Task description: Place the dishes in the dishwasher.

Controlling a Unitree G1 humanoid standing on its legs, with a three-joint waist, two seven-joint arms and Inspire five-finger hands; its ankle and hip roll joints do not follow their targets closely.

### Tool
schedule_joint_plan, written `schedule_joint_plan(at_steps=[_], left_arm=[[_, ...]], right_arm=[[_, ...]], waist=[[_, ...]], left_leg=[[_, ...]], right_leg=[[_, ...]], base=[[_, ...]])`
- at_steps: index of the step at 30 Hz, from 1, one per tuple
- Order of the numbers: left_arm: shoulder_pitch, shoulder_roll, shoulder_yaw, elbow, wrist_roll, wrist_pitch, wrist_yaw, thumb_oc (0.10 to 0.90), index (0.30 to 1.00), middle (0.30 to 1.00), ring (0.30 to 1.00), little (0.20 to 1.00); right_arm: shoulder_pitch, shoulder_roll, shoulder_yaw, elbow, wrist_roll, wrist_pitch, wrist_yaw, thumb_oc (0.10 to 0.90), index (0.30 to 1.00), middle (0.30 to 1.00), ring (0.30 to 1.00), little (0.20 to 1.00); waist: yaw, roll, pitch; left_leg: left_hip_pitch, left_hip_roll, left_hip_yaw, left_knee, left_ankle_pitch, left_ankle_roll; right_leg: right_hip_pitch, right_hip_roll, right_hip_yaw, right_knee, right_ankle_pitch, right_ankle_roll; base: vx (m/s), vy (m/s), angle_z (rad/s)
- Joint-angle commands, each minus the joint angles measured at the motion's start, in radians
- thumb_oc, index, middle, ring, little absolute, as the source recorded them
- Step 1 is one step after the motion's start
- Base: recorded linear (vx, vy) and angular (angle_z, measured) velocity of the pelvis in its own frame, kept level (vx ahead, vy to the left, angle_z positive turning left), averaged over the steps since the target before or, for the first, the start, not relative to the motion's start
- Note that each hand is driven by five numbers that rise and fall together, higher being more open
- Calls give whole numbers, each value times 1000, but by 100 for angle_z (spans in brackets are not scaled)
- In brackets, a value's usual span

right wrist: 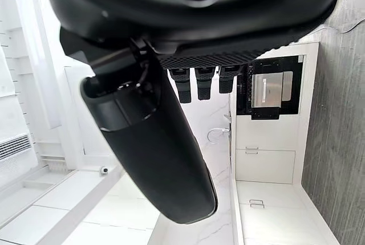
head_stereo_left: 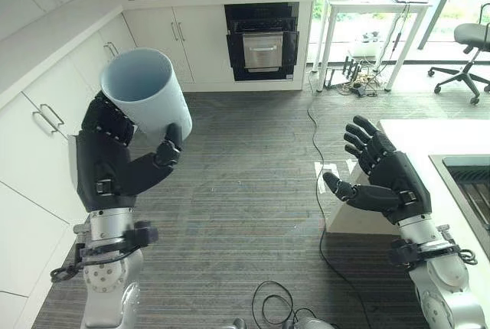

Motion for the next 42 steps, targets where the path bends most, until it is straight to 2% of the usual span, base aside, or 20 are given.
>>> schedule_joint_plan(at_steps=[1,2,5,8,10,13,15,16,18,19,21,22,23,26,28,31,33,36,39,42], left_arm=[[-70,59,70,-95,-25,-135,9,400,300,300,300,300],[-71,55,67,-97,-21,-132,7,400,300,300,300,300],[-56,43,65,-104,2,-134,-21,400,300,300,300,300],[-35,51,67,-105,31,-158,-12,400,300,300,300,300],[-25,55,79,-98,40,-168,5,400,300,300,300,300],[-28,65,80,-94,80,-169,17,400,300,300,300,300],[-51,86,83,-91,68,-150,6,400,300,300,300,300],[-97,112,73,-70,72,-114,-27,400,300,300,300,300],[-131,130,53,-54,71,-89,-59,400,300,300,300,300],[-144,135,41,-50,69,-74,-81,400,300,300,300,300],[-151,132,33,-48,75,-70,-107,400,300,300,300,300],[-145,127,30,-48,94,-73,-113,400,300,300,300,300],[-137,121,27,-55,104,-63,-92,400,300,300,300,300],[-125,131,46,-61,71,-50,-100,400,300,300,300,300],[-112,126,42,-63,65,-52,-120,400,300,300,300,300],[-115,117,9,-72,109,-66,-113,400,300,300,300,300],[-127,121,-2,-65,110,-74,-104,400,300,300,300,300],[-152,127,-14,-67,79,-50,-71,400,300,300,300,300],[-162,94,-31,-77,74,-53,-70,400,300,300,300,300],[-141,73,-25,-85,25,-47,-81,400,300,300,300,300]], right_arm=[[-98,-25,-94,-85,2,-112,4,800,900,900,900,900],[-100,-24,-96,-83,-4,-112,3,800,900,900,900,900],[-118,-5,-88,-85,-16,-97,20,800,900,900,900,900],[-97,-8,-82,-97,-24,-110,45,800,900,900,900,900],[-102,-40,-84,-88,-4,-117,50,800,900,900,900,900],[-98,-45,-92,-89,25,-120,51,800,900,900,900,900],[-87,-37,-103,-105,53,-106,56,800,900,900,900,900],[-94,-16,-90,-101,27,-99,42,800,900,900,900,900],[-110,-2,-75,-92,1,-97,20,800,900,900,900,900],[-113,7,-71,-92,10,-93,17,800,900,900,900,900],[-111,25,-66,-90,7,-92,22,800,900,900,900,900],[-109,41,-53,-84,-9,-91,35,800,900,900,900,900],[-112,47,-27,-65,-21,-93,45,800,900,900,900,900],[-99,42,-34,-72,4,-82,66,800,900,900,900,900],[-82,37,-45,-71,24,-91,81,800,900,900,900,900],[-90,45,-35,-71,34,-103,67,800,900,900,900,900],[-97,40,-26,-65,22,-110,57,800,900,900,900,900],[-154,11,-6,-49,29,-78,40,800,900,900,900,900],[-174,-2,-3,-55,13,-74,45,800,900,900,900,900],[-149,-17,-27,-60,42,-77,60,800,900,900,900,900]], waist=[[4,-30,21],[12,-32,34],[8,1,57],[17,27,62],[27,37,57],[20,38,42],[22,29,20],[21,11,5],[16,3,5],[9,10,5],[-4,31,16],[-14,46,27],[-17,46,39],[-18,30,43],[-29,-8,61],[-63,-17,65],[-68,-18,56],[-64,-20,17],[-54,-13,4],[-49,-19,4]], left_leg=[[24,21,78,86,0,-80],[0,24,75,86,39,-91],[-79,108,96,86,-7,-97],[-167,145,40,86,57,-127],[-191,132,4,86,53,-132],[-172,131,28,86,34,-118],[-137,84,5,86,0,-85],[-111,43,-4,86,-29,-52],[-96,14,-29,86,-40,-31],[-81,-1,-53,86,-48,-18],[-59,-12,-79,86,-60,1],[-35,-19,-88,86,-73,10],[-22,-15,-69,86,-84,11],[-11,-11,-52,86,-92,-1],[23,-24,-21,86,-121,-9],[76,-44,-12,86,-159,0],[89,-51,-23,86,-184,12],[133,-45,-4,86,-219,8],[180,-22,20,86,-178,-29],[211,-4,30,86,-7,-76]], right_leg=[[127,-30,36,-143,26,91],[133,-31,36,-143,26,89],[148,-12,29,-143,19,101],[178,11,43,-143,-5,95],[190,13,43,-143,-19,93],[208,-7,37,-143,-20,106],[236,-36,42,-143,-13,134],[258,-78,27,-143,60,171],[275,-95,16,-143,152,193],[285,-90,20,-143,247,202],[249,-80,32,2,308,204],[172,-75,47,119,313,193],[86,-76,22,118,261,164],[120,-47,-29,-87,226,158],[43,-82,-25,-143,162,162],[-121,-98,43,-143,219,179],[-125,-85,72,-143,200,181],[-73,-77,48,-143,203,170],[-26,-61,30,-143,170,141],[9,-47,41,-143,133,110]], base=[[119,-91,3],[108,-40,3],[175,153,8],[291,265,2],[349,340,-20],[255,261,-64],[359,320,-25],[392,326,1],[340,267,29],[282,210,49],[249,244,63],[262,231,58],[250,131,23],[234,-108,-26],[254,-254,-32],[312,-241,-43],[295,-257,14],[354,-356,37],[258,-230,-5],[216,-175,9]])
